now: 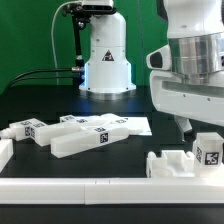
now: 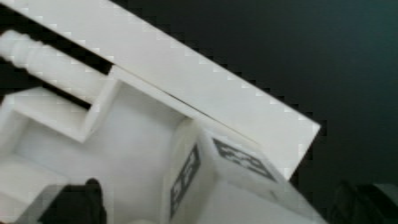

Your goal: Assemble chair

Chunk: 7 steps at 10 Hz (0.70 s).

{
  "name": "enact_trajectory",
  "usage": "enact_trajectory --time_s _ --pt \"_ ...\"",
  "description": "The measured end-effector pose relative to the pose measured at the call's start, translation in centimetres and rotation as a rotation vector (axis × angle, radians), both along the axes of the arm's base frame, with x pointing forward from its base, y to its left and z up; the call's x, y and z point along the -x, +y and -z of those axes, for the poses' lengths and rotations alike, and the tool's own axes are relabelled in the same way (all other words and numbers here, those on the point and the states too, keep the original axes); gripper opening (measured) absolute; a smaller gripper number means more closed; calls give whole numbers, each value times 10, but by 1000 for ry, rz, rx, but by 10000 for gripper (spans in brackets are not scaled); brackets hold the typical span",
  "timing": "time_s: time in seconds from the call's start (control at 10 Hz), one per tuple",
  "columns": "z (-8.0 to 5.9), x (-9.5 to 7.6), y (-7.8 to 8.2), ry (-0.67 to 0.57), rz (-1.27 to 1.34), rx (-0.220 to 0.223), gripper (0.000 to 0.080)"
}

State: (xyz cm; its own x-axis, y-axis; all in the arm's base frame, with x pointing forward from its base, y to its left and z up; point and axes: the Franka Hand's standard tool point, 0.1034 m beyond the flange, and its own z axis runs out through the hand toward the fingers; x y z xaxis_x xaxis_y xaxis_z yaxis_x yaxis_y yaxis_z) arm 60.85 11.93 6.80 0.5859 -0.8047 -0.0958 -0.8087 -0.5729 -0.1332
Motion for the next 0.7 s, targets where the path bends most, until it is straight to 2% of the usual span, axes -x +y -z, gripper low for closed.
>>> enact_trajectory --time_s 0.1,0.4,0.5,0.6,0.7 --pt "0 0 -1 -8 -54 3 648" --pt "-1 -3 11 -119 -623 115 649" --pt "2 -2 12 -152 -738 133 649" --pt "2 -2 11 -144 -696 129 649" --pt "2 -2 11 -141 -674 128 521"
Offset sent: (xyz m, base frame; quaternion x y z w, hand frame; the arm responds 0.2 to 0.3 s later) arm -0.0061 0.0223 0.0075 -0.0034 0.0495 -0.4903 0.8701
